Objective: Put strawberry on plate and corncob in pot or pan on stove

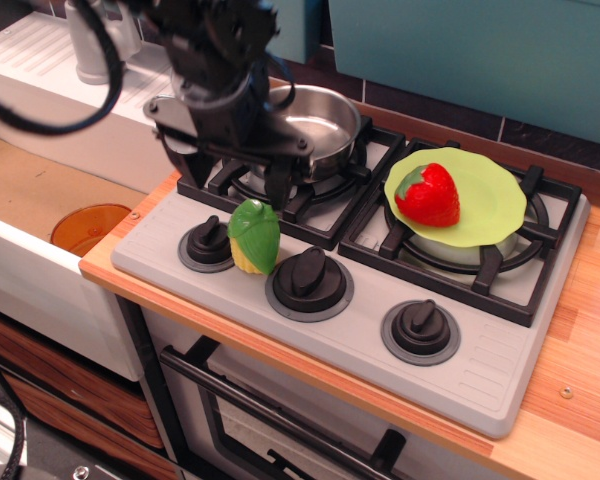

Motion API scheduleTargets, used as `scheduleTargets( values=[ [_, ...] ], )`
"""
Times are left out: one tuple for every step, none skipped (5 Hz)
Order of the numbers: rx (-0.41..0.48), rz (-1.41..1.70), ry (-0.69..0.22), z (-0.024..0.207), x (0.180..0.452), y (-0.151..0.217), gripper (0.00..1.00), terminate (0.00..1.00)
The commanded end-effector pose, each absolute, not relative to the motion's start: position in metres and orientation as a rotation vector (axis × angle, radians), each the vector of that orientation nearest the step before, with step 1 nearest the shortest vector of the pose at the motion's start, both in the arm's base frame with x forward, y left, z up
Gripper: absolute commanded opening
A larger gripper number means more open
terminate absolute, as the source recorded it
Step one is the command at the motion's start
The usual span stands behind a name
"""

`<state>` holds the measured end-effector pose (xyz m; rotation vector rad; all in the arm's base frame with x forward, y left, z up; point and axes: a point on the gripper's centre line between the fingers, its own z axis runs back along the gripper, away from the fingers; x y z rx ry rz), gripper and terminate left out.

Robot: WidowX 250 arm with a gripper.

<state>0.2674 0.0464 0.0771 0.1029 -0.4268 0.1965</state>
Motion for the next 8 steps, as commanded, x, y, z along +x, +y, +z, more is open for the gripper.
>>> scheduleTargets(
  values=[
    [0.088,0.192,-0.498,0.060,0.274,0.046,1.00,0.00],
    [0.089,0.201,-0.515,0.050,0.273,0.043,1.00,0.00],
    [0.091,0.219,-0.515,0.045,0.274,0.039,0.00,0.00],
    [0.105,0.226,-0.470,0.059,0.273,0.037,0.00,0.00],
    [0.127,0.246,-0.393,0.093,0.275,0.034,0.00,0.00],
    [0.148,0.274,-0.337,0.125,0.287,0.030,0.00,0.00],
    [0.137,0.269,-0.309,0.143,0.312,0.029,0.00,0.00],
    [0.120,0.268,-0.297,0.149,0.338,0.028,0.00,0.00]
  ],
)
